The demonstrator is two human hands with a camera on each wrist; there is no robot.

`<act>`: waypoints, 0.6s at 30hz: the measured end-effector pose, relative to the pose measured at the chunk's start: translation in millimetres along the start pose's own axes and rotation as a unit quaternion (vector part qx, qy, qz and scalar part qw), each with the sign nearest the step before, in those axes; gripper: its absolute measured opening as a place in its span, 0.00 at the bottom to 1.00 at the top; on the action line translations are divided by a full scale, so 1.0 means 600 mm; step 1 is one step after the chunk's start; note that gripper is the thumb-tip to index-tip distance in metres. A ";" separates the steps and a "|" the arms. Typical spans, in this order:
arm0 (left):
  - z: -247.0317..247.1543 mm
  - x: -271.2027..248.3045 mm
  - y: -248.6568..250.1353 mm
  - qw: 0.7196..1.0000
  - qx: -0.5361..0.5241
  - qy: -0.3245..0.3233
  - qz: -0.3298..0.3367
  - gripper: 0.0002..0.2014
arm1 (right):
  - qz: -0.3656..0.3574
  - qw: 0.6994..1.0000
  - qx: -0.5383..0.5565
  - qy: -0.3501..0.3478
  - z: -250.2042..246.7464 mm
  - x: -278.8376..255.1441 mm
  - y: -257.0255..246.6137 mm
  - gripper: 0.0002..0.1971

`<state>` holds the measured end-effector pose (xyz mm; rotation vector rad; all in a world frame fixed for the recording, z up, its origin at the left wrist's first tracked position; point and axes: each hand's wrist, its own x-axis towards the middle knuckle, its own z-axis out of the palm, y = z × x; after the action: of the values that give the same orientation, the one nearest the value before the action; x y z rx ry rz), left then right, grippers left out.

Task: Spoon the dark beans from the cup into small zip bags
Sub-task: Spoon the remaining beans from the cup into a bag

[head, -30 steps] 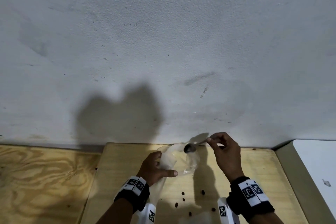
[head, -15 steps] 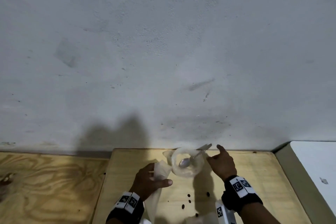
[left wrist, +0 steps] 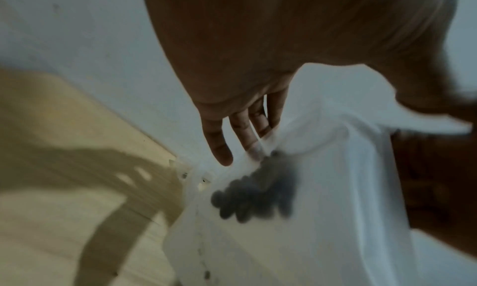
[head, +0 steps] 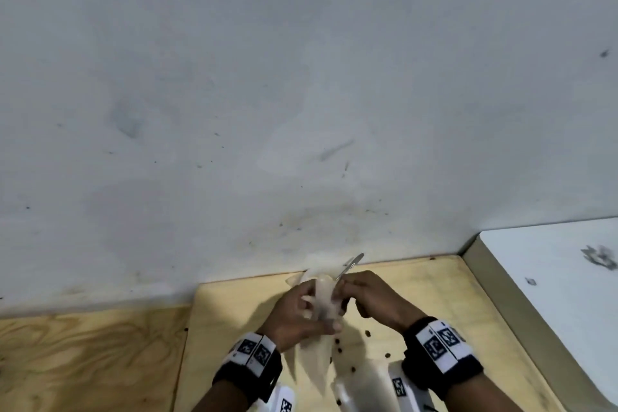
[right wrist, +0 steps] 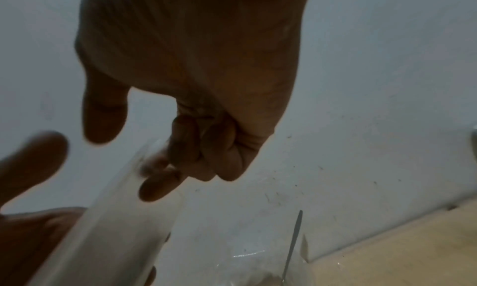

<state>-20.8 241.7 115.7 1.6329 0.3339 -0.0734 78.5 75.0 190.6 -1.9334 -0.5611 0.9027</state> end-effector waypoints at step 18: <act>0.139 -0.082 0.073 0.983 -0.076 0.165 0.032 0.08 | -0.052 0.979 0.148 0.131 -0.053 -0.141 0.064 0.08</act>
<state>-43.7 148.6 162.0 1.5007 0.5261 0.2686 51.0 -18.6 198.6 -1.6998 -0.3466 0.6143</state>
